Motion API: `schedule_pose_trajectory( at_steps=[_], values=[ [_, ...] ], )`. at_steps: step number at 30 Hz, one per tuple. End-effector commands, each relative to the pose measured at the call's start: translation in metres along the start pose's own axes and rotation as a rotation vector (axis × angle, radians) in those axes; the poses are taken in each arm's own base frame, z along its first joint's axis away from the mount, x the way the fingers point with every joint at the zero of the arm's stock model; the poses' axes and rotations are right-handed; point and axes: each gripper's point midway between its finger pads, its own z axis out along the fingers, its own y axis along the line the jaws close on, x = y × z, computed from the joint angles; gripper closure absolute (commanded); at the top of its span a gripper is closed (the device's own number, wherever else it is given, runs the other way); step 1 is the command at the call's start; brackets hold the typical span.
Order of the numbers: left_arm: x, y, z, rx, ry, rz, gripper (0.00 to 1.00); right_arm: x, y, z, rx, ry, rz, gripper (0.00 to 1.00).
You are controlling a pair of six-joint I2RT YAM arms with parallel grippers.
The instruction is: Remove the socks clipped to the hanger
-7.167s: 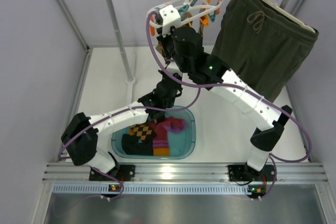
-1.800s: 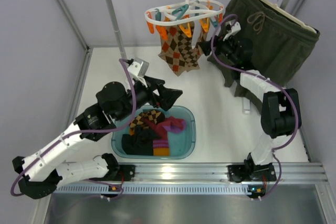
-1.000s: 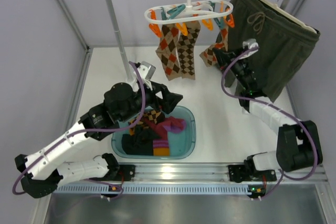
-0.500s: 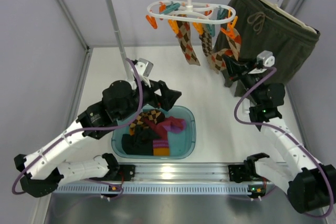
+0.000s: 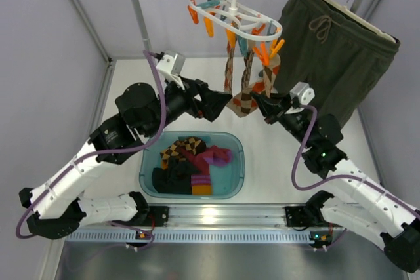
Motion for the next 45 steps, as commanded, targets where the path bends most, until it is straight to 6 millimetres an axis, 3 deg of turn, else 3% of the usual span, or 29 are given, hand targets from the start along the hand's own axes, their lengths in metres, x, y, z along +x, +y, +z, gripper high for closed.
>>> schedule_pose_trajectory(
  at_steps=[1,8,10,20,25,28,36,41,45],
  values=[
    [-0.031,-0.016,-0.005,0.050,-0.064,0.004,0.02,0.005,0.009,0.006,0.016,0.016,-0.061,1.00],
    [-0.031,-0.019,0.011,0.045,-0.018,0.063,0.01,-0.007,0.038,0.026,-0.017,-0.002,-0.095,1.00],
    [-0.030,-0.018,0.017,0.038,-0.011,0.069,0.02,-0.008,0.037,0.034,0.011,0.009,-0.122,1.00],
    [-0.060,-0.039,0.031,0.099,-0.048,0.130,0.02,0.009,0.067,0.074,0.048,0.085,-0.225,1.00],
    [-0.079,-0.059,0.041,0.171,-0.077,0.151,0.03,0.020,0.073,0.071,0.054,0.090,-0.198,1.00],
    [-0.077,-0.063,0.051,0.182,-0.069,0.161,0.06,0.019,0.080,0.068,0.027,0.077,-0.181,1.00],
    [-0.056,-0.035,0.065,0.063,-0.037,0.209,0.10,0.023,0.096,0.063,0.005,0.075,-0.215,1.00],
    [-0.041,-0.033,0.070,0.087,0.003,0.280,0.14,0.026,0.106,0.062,-0.029,0.077,-0.236,1.00],
    [-0.039,-0.024,0.070,0.047,0.005,0.292,0.12,0.028,0.096,0.060,0.017,0.106,-0.241,1.00]
  ],
)
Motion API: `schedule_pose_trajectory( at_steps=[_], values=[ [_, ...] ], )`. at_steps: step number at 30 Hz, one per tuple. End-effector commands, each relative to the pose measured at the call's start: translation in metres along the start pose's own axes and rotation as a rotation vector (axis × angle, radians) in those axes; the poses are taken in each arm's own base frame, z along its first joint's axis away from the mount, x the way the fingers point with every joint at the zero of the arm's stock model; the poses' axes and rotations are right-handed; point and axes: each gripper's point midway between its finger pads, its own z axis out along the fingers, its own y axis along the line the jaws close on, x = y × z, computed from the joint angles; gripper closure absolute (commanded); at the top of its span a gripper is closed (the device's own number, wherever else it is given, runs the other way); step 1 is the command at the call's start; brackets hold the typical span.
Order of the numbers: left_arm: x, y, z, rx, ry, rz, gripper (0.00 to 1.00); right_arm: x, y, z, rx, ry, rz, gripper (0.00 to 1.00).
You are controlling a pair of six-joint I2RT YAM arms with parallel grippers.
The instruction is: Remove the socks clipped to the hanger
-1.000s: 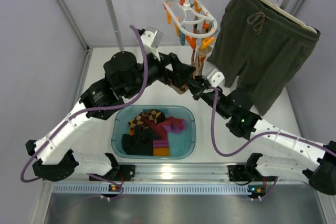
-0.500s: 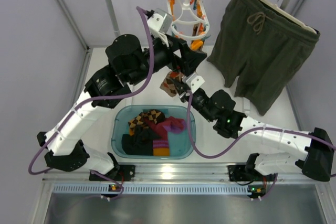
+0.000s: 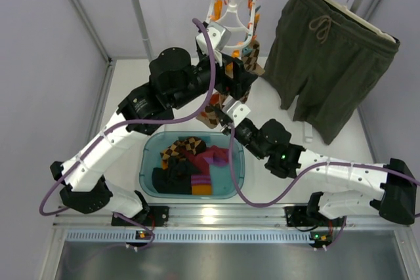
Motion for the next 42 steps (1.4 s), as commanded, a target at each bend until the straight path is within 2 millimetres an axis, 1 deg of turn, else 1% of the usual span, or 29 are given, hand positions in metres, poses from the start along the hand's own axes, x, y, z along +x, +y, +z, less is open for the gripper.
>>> schedule_pose_trajectory(
  at_steps=[1,2,3,4,5,6,7,8,9,10,11,12,14,18,21,22,23,24,26,27,30,31,33,34,35,36,37,40,42],
  values=[
    [-0.003,0.014,-0.003,-0.072,-0.025,0.023,0.10,-0.016,-0.005,-0.002,0.039,-0.029,0.011,1.00],
    [-0.003,0.019,-0.006,-0.099,-0.026,0.017,0.08,-0.017,-0.002,-0.001,0.018,-0.030,0.008,1.00],
    [-0.002,0.026,-0.008,-0.143,-0.029,0.008,0.07,-0.013,0.003,0.001,-0.002,-0.018,0.002,1.00],
    [0.004,0.040,-0.010,-0.221,-0.024,-0.012,0.05,-0.016,0.006,0.003,-0.010,-0.024,0.001,1.00],
    [0.005,0.045,-0.014,-0.252,-0.027,-0.016,0.05,-0.016,0.008,0.005,-0.013,-0.020,-0.010,1.00],
    [0.002,0.050,-0.023,-0.276,-0.042,-0.024,0.05,-0.009,0.014,0.009,-0.024,0.002,-0.022,1.00],
    [0.008,0.054,-0.026,-0.296,-0.032,-0.027,0.05,-0.016,0.017,0.013,-0.026,-0.007,-0.024,1.00],
    [0.007,0.057,-0.031,-0.314,-0.038,-0.029,0.05,-0.016,0.019,0.016,-0.025,-0.002,-0.033,1.00],
    [0.001,0.057,-0.043,-0.313,-0.058,-0.035,0.05,-0.010,0.024,0.021,-0.033,0.012,-0.042,1.00],
    [0.006,0.058,-0.045,-0.316,-0.048,-0.036,0.05,-0.016,0.025,0.025,-0.033,0.005,-0.037,1.00],
    [0.006,0.059,-0.050,-0.314,-0.051,-0.033,0.02,-0.015,0.027,0.028,-0.034,0.008,-0.038,1.00],
    [0.005,0.059,-0.055,-0.311,-0.056,-0.033,0.02,-0.010,0.032,0.033,-0.042,0.020,-0.043,1.00],
    [0.007,0.062,-0.069,-0.319,-0.065,-0.035,0.01,-0.015,0.033,0.041,-0.044,0.026,-0.049,1.00],
    [0.013,0.066,-0.081,-0.335,-0.062,-0.030,0.02,-0.013,0.035,0.060,-0.018,0.046,-0.058,1.00],
    [0.021,0.073,-0.091,-0.365,-0.060,-0.032,0.02,-0.012,0.033,0.073,0.020,0.067,-0.060,1.00],
    [0.028,0.078,-0.092,-0.391,-0.051,-0.030,0.01,-0.012,0.032,0.076,0.023,0.070,-0.064,1.00],
    [0.027,0.080,-0.097,-0.405,-0.059,-0.033,0.01,-0.011,0.032,0.078,0.030,0.076,-0.070,1.00],
    [0.032,0.085,-0.099,-0.428,-0.053,-0.030,0.01,-0.012,0.034,0.084,0.029,0.079,-0.071,1.00],
    [0.030,0.092,-0.107,-0.474,-0.065,-0.028,0.02,-0.012,0.036,0.088,0.024,0.082,-0.079,1.00],
    [0.031,0.094,-0.107,-0.481,-0.061,-0.018,0.01,-0.011,0.039,0.093,0.022,0.087,-0.082,1.00],
    [0.016,0.093,-0.109,-0.478,-0.081,0.010,0.01,-0.007,0.041,0.101,0.028,0.100,-0.100,1.00],
    [0.003,0.092,-0.111,-0.472,-0.107,0.012,0.01,-0.005,0.042,0.102,0.026,0.108,-0.107,1.00],
    [-0.008,0.091,-0.108,-0.468,-0.108,0.050,0.01,-0.002,0.044,0.107,0.027,0.115,-0.117,1.00],
    [-0.017,0.089,-0.103,-0.465,-0.107,0.066,0.01,0.001,0.045,0.109,0.022,0.125,-0.125,1.00],
    [-0.018,0.089,-0.097,-0.468,-0.096,0.087,0.01,0.002,0.047,0.111,0.014,0.128,-0.129,1.00],
    [-0.030,0.087,-0.097,-0.460,-0.110,0.105,0.01,0.003,0.049,0.115,0.009,0.130,-0.133,1.00],
    [-0.025,0.087,-0.083,-0.459,-0.075,0.143,0.01,0.004,0.049,0.116,0.003,0.134,-0.142,1.00],
    [-0.030,0.081,-0.069,-0.427,-0.055,0.174,0.01,0.006,0.053,0.121,-0.019,0.132,-0.164,1.00],
    [-0.035,0.084,-0.066,-0.443,-0.053,0.205,0.01,0.009,0.057,0.123,-0.039,0.132,-0.180,1.00]
  ],
)
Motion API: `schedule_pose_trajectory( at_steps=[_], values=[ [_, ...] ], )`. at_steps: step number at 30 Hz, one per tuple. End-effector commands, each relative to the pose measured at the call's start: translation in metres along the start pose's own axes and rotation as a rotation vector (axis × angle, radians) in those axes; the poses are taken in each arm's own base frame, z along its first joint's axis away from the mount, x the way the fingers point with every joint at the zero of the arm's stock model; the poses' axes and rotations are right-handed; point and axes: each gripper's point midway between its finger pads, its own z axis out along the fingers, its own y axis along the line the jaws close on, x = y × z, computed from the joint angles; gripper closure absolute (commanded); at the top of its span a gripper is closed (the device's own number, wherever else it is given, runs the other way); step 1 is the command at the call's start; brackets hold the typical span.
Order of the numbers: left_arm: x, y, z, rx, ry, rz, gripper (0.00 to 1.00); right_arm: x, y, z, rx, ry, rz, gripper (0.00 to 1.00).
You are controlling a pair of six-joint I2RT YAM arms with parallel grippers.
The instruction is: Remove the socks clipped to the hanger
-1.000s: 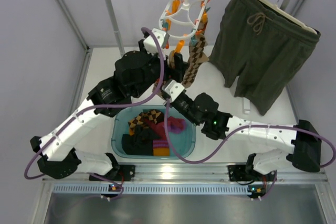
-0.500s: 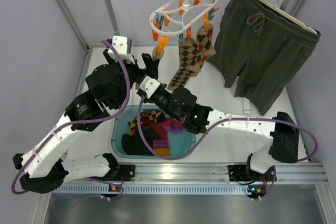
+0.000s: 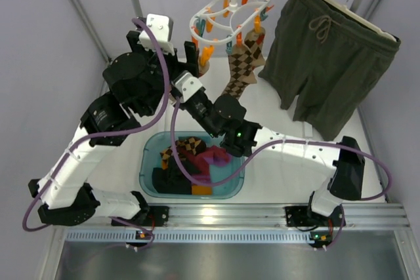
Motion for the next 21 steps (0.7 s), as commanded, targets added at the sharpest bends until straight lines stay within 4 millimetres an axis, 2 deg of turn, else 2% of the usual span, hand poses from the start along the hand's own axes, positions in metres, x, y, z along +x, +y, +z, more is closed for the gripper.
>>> schedule_pose_trajectory(
  at_steps=[1,4,8,11,15,17,20,21],
  values=[
    [0.006,-0.035,0.011,0.128,0.025,0.100,0.01,0.073,0.031,0.000,-0.100,0.190,-0.141,1.00],
    [0.013,-0.023,0.021,0.027,0.046,0.154,0.01,0.078,0.030,-0.008,-0.098,0.170,-0.123,1.00],
    [0.033,-0.029,0.022,0.075,0.080,0.155,0.02,0.075,0.023,-0.021,-0.078,0.132,-0.065,1.00],
    [0.055,-0.035,0.022,0.144,0.122,0.115,0.02,0.058,0.013,-0.034,-0.068,0.077,-0.011,1.00],
    [0.088,-0.037,0.025,0.148,0.174,0.064,0.02,0.056,0.010,-0.048,-0.075,0.065,0.017,1.00],
    [0.088,-0.034,0.030,0.135,0.168,0.029,0.02,0.059,0.010,-0.050,-0.079,0.072,-0.001,1.00],
    [0.076,-0.033,0.033,0.118,0.149,-0.014,0.02,0.074,0.015,-0.049,-0.089,0.112,-0.043,1.00],
    [0.067,-0.031,0.033,0.106,0.130,-0.028,0.02,0.079,0.017,-0.047,-0.090,0.124,-0.053,1.00]
  ],
)
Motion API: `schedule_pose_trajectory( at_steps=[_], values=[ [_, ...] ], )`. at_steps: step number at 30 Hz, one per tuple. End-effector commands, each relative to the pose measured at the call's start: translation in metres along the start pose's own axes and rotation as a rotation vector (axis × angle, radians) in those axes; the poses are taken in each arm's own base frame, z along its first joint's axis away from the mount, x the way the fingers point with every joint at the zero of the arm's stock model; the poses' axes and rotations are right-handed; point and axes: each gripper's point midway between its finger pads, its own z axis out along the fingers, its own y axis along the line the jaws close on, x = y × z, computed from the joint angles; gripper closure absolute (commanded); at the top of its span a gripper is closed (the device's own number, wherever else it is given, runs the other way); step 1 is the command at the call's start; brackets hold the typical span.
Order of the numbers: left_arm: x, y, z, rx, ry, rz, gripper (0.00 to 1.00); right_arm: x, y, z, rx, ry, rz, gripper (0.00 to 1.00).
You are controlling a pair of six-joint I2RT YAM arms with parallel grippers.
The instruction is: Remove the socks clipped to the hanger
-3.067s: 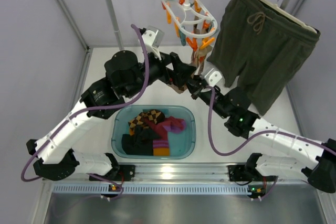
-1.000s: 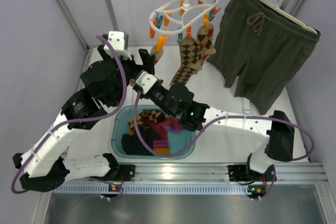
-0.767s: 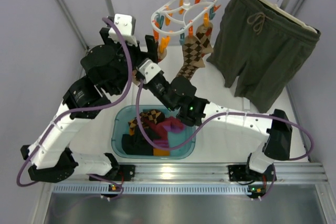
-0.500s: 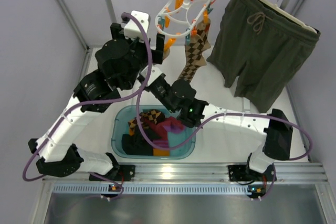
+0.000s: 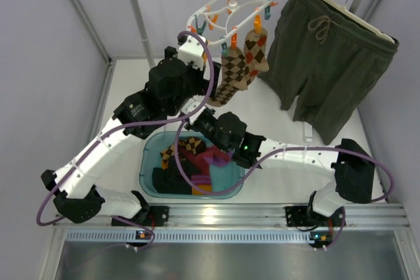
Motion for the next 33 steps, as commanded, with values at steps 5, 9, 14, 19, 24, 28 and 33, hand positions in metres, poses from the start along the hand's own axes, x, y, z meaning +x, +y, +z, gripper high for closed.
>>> schedule_pose_trajectory(
  at_steps=[5,9,14,19,24,28,33],
  values=[
    [-0.052,0.004,-0.020,0.027,-0.138,-0.116,0.02,-0.011,0.003,0.017,-0.010,-0.004,-0.039,1.00],
    [-0.063,0.007,-0.030,0.034,-0.167,-0.119,0.01,-0.011,0.010,0.036,-0.026,0.025,-0.082,1.00],
    [-0.076,0.019,-0.024,-0.049,-0.187,-0.086,0.01,-0.012,0.014,0.047,-0.030,0.029,-0.098,1.00],
    [-0.074,0.024,-0.005,-0.135,-0.160,-0.030,0.02,-0.013,0.019,0.054,-0.042,0.034,-0.116,1.00],
    [-0.067,0.033,0.006,-0.244,-0.128,0.017,0.03,-0.018,0.024,0.059,-0.052,0.028,-0.132,1.00],
    [-0.059,0.034,0.014,-0.312,-0.100,0.047,0.07,-0.018,0.026,0.060,-0.059,0.031,-0.136,1.00],
    [-0.061,0.041,0.018,-0.373,-0.095,0.062,0.14,-0.011,0.031,0.059,-0.070,0.038,-0.141,1.00]
  ],
)
